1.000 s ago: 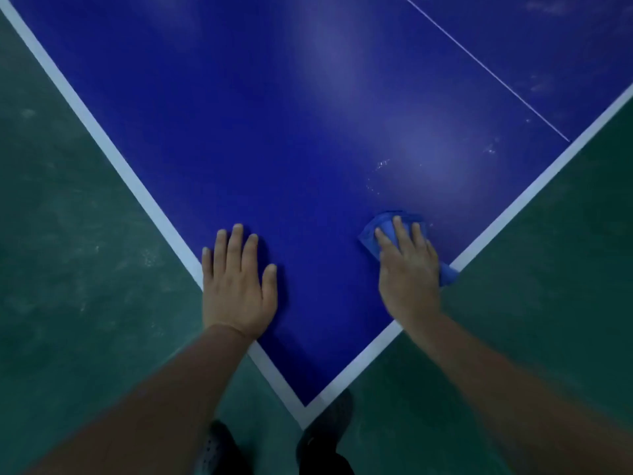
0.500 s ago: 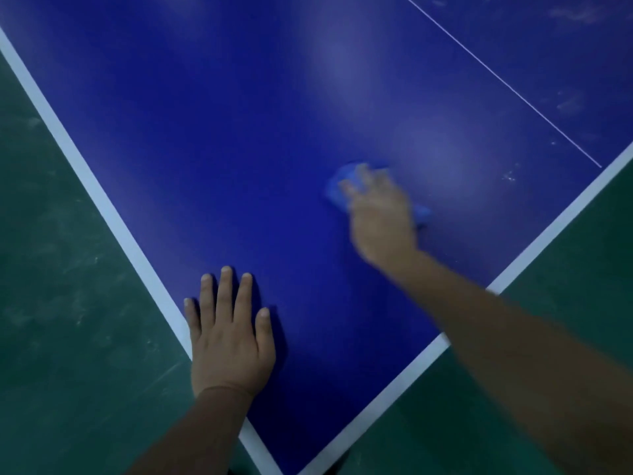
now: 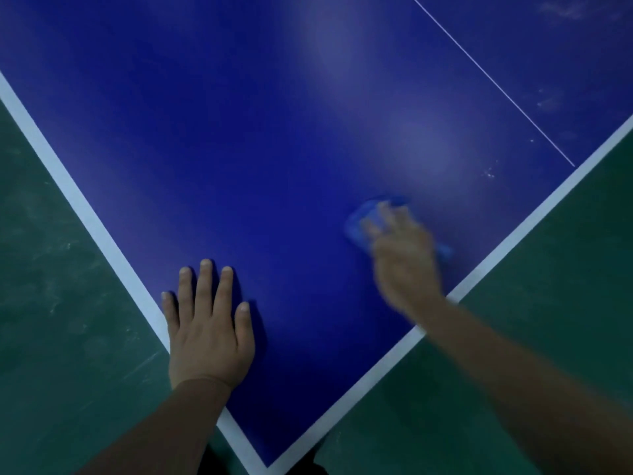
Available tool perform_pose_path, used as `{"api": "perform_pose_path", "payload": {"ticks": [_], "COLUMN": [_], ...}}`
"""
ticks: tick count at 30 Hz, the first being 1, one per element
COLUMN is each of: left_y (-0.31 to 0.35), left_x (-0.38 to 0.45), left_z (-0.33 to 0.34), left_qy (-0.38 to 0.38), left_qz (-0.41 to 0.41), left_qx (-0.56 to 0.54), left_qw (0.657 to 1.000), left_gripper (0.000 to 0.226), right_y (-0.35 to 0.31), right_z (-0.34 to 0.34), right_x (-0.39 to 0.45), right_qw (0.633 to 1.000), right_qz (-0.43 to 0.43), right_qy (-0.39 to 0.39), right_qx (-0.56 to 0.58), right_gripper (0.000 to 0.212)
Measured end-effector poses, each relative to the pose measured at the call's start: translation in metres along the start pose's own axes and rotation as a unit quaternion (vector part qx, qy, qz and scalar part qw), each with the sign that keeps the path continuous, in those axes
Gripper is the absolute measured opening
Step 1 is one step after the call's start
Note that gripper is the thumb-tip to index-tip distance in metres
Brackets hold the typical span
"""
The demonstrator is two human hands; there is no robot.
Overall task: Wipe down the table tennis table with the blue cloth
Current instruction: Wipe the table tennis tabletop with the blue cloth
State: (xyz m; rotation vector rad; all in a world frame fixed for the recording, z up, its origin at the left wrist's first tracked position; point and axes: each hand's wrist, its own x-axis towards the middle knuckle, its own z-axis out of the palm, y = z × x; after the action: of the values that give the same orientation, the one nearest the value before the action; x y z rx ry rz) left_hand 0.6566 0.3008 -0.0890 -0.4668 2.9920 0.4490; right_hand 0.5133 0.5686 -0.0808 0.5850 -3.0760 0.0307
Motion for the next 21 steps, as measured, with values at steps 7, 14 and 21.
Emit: {"api": "perform_pose_path", "payload": {"ticks": [7, 14, 21], "left_y": [0.002, 0.000, 0.001], "left_x": [0.000, 0.000, -0.001], "left_z": [-0.001, 0.000, -0.001], "left_qy": [0.002, 0.005, 0.001], "left_qz": [-0.001, -0.002, -0.004], "left_qx": [-0.003, -0.001, -0.003], "left_qw": [1.000, 1.000, 1.000], "left_gripper": [0.064, 0.065, 0.065], "right_y": [0.026, -0.026, 0.088], "right_z": [-0.007, 0.008, -0.011], "right_x": [-0.004, -0.100, -0.002], "right_qw": [0.964, 0.982, 0.951], "right_qz": [0.260, -0.186, 0.307], "right_qy": [0.044, -0.043, 0.008], "right_qx": [0.022, 0.004, -0.011], "right_gripper": [0.054, 0.062, 0.053]}}
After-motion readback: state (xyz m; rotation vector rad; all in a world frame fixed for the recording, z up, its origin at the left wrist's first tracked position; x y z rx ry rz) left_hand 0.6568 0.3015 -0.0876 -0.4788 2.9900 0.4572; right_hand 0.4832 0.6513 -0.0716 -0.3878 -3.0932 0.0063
